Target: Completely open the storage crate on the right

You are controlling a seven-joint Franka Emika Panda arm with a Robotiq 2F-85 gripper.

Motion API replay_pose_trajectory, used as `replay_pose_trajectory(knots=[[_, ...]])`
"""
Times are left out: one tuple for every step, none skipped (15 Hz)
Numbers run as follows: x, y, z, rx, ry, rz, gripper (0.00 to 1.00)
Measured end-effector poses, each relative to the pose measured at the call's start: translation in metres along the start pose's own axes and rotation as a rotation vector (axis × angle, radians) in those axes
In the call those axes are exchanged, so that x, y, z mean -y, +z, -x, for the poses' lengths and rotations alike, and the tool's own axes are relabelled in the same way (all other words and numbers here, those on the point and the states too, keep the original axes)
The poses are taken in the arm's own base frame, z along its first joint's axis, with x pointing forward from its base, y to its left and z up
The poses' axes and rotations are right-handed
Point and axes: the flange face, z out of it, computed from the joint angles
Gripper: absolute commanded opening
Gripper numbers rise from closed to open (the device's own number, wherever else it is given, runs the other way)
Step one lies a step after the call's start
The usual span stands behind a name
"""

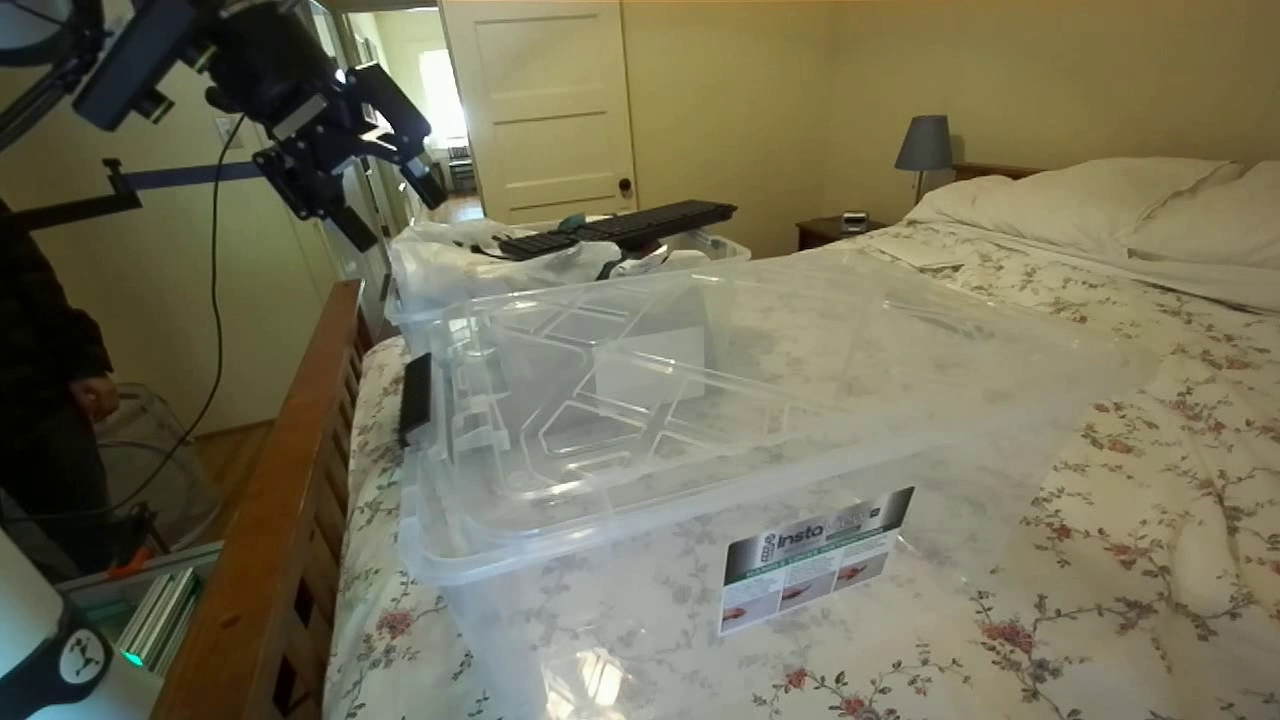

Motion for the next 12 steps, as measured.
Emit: replay_pose_trajectory(knots=[[0.001, -0.001, -0.003, -0.009, -0.007, 0.009, 1.0], [0.004, -0.001, -0.007, -0.022, -0.018, 0.018, 1.0], [0.007, 0.0, -0.012, -0.034, -0.034, 0.026, 1.0], [0.012, 0.002, -0.018, -0.042, -0.052, 0.03, 1.0], [0.017, 0.005, -0.024, -0.045, -0.071, 0.029, 1.0], [0.022, 0.01, -0.028, -0.038, -0.089, 0.025, 1.0], [0.027, 0.015, -0.031, -0.026, -0.108, 0.018, 1.0], [0.029, 0.02, -0.032, -0.013, -0.126, 0.012, 1.0], [0.031, 0.025, -0.033, 0.001, -0.141, 0.009, 1.0], [0.031, 0.03, -0.034, 0.013, -0.152, 0.01, 1.0], [0.032, 0.035, -0.036, 0.018, -0.164, 0.011, 1.0], [0.034, 0.04, -0.039, 0.02, -0.174, 0.009, 1.0]])
